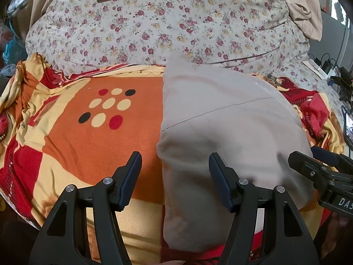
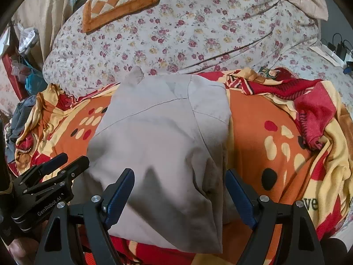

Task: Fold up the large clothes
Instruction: 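Smooth the folded jacket bundle with both open grippers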

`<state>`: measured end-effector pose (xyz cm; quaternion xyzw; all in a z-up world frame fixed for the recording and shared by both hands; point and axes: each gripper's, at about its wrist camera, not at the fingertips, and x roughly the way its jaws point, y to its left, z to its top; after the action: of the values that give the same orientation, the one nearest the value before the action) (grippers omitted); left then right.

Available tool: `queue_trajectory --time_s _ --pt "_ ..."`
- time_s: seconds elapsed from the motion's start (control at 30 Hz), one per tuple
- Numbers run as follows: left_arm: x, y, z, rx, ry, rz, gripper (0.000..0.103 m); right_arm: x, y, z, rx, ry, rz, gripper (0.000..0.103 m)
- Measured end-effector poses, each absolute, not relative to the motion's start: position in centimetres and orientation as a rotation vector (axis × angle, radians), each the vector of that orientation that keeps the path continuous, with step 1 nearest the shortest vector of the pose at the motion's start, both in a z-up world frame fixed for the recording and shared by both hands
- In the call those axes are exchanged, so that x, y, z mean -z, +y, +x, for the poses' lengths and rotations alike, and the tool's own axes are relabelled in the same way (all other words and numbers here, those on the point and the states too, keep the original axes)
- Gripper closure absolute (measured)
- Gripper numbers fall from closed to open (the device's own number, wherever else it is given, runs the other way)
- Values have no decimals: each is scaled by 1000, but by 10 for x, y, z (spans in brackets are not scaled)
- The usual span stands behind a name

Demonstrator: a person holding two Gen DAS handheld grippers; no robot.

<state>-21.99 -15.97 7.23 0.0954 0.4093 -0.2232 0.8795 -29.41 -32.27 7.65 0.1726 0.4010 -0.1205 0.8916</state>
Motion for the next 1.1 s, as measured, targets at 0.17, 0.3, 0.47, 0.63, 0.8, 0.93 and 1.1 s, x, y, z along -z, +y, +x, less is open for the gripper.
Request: queue_trajectory --time_s 0.17,0.3,0.47,0.63,0.8,0.93,1.1 --pt "-71 -159 -219 464 860 194 40 -73 -321 -293 246 838 357 21" --pt "-68 -158 -218 465 865 195 40 -71 -320 -292 244 847 357 21" --pt "-65 -158 -218 466 869 200 40 -70 -319 -291 242 854 358 21" --pt "-63 -159 -218 469 872 203 40 -68 -318 -290 240 862 353 21" --pt "-63 -160 -219 466 869 206 40 -67 -317 -290 241 863 360 21" --pt "-63 -160 -219 467 869 206 40 -66 -318 -289 238 865 359 21" --pt "-63 -160 -219 467 870 205 40 -66 -318 -289 237 866 358 21"
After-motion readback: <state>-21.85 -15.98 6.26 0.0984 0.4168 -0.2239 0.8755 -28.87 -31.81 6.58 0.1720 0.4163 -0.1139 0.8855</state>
